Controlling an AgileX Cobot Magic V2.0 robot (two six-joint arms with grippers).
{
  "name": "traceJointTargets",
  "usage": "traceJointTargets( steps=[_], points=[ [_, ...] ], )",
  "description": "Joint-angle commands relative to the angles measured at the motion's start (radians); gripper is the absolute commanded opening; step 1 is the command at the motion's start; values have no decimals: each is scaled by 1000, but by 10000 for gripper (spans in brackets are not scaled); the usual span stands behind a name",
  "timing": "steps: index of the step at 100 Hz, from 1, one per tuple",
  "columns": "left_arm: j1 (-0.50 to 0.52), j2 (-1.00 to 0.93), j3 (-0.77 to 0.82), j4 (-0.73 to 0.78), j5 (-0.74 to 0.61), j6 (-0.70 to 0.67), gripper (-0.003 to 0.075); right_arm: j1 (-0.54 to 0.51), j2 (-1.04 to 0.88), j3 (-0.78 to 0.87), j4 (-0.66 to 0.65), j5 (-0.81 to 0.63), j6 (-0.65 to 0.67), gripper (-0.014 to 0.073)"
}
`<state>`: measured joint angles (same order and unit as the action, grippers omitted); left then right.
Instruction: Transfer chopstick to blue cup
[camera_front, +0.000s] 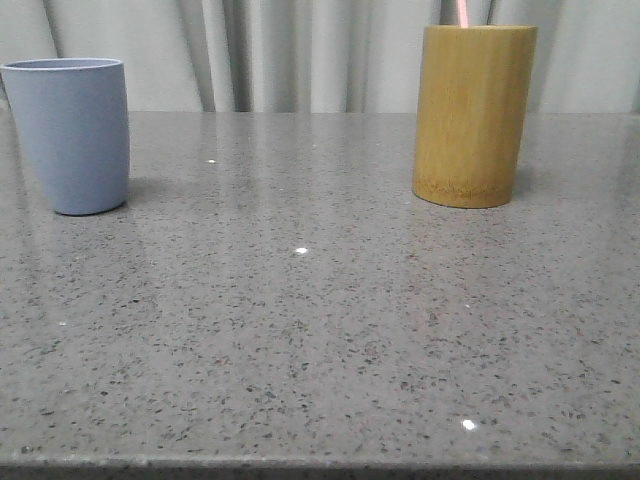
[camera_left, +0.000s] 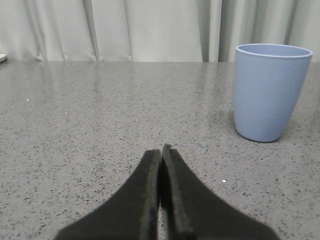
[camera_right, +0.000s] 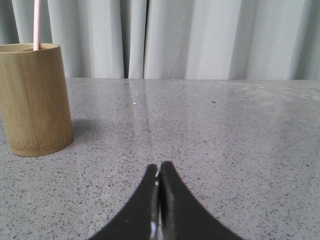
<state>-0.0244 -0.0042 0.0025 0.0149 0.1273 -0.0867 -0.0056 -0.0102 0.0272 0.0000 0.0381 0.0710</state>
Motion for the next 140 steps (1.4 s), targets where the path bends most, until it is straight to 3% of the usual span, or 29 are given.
traceJointTargets(
  steps=[1, 61, 96, 109, 140],
  points=[
    [4, -34, 10, -8, -85, -3, -19, -6, -21, 1, -12, -83, -5, -69],
    [4, -34, 10, -8, -107, -3, -19, -6, -21, 1, -12, -87, -5, -69],
    [4, -34, 0, -21, -155, -4, -19, -6, -21, -12, 39, -193, 9, -69],
    [4, -34, -58, -95, -127, -4, -19, -6, -21, -77, 39, -78, 9, -69],
    [4, 84, -367, -99, 195, -4, -19, -6, 31, -346, 39, 341, 8, -67]
  ],
)
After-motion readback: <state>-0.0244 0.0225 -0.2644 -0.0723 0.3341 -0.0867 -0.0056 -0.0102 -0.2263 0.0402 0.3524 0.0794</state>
